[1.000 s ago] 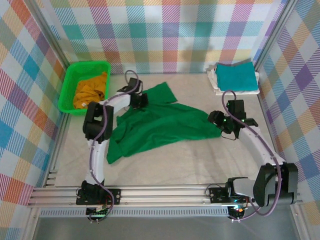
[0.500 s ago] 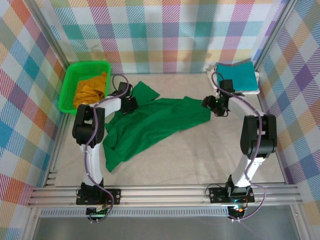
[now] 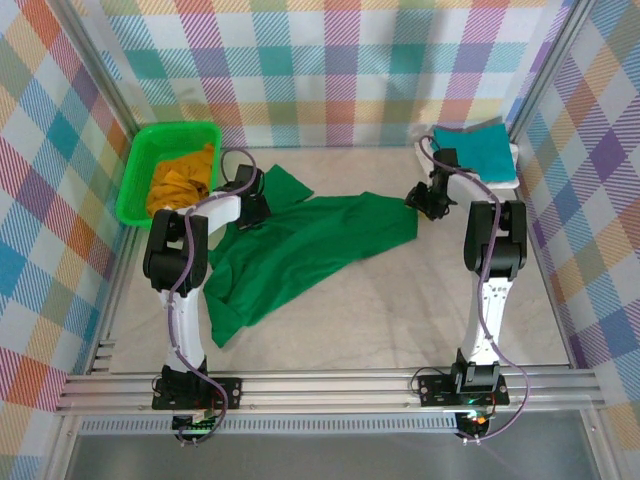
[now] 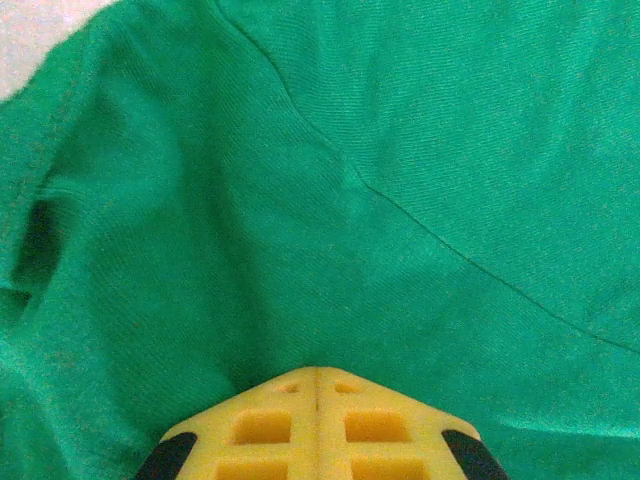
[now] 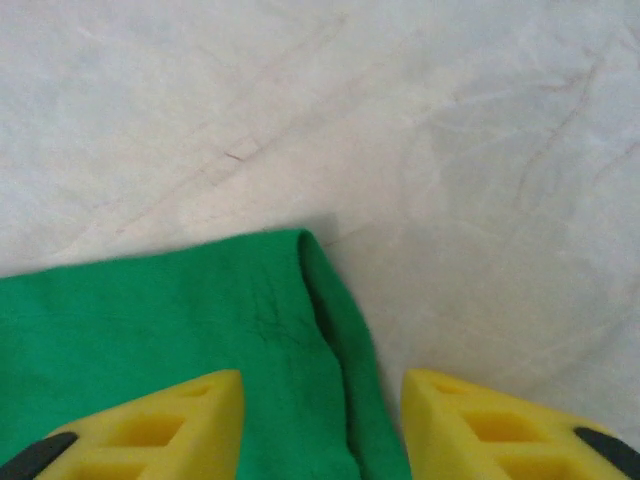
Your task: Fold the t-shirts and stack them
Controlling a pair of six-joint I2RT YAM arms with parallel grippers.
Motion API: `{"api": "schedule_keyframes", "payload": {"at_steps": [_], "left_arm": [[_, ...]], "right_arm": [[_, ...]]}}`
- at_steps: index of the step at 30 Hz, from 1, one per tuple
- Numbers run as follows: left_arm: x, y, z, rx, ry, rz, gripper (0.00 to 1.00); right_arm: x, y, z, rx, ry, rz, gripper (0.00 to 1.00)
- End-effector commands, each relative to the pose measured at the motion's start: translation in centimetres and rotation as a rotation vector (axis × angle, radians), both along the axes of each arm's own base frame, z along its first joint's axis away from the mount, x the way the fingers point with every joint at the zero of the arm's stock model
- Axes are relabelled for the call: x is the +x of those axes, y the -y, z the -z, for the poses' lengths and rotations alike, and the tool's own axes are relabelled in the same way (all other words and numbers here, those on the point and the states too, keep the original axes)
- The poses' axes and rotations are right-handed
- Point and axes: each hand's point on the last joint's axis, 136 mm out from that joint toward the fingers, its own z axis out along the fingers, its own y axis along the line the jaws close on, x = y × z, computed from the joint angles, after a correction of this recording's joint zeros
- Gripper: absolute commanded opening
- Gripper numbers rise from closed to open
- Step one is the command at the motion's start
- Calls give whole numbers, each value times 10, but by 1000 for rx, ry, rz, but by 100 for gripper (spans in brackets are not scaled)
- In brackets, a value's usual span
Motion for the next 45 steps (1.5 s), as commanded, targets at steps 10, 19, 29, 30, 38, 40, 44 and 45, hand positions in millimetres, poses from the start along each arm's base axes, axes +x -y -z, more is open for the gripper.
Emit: {"api": "schedule_keyframes", "payload": {"at_steps": [10,19,29,30,38,40,44,45], "left_arm": [[11,4,-65,-41,134,17,33],[-15,9,-87,-51,153,63,39],[-63,28,-100,-91,159,121,39],[-69,31,-94,-93,149,128,37],[-82,32,-27,-90,11,126,29],[-69,37,-18,-93,-2,143,29],[-31,54,-10,-134,30,148,29],[-22,57,-8,-135,26,148,29]], "right_arm": [[15,-29,-33,117,147,-102,0],[2,-16,-92,69,289,-60,0],[-25,-36,-101,145,248,-98,0],[-29,-42,-95,151,221,-108,0],[-40,-61,-27,100,66,-120,1],[-38,-65,-17,100,52,-119,1],[-29,-68,-1,104,35,-95,0],[-27,-69,3,111,26,-87,0]]}}
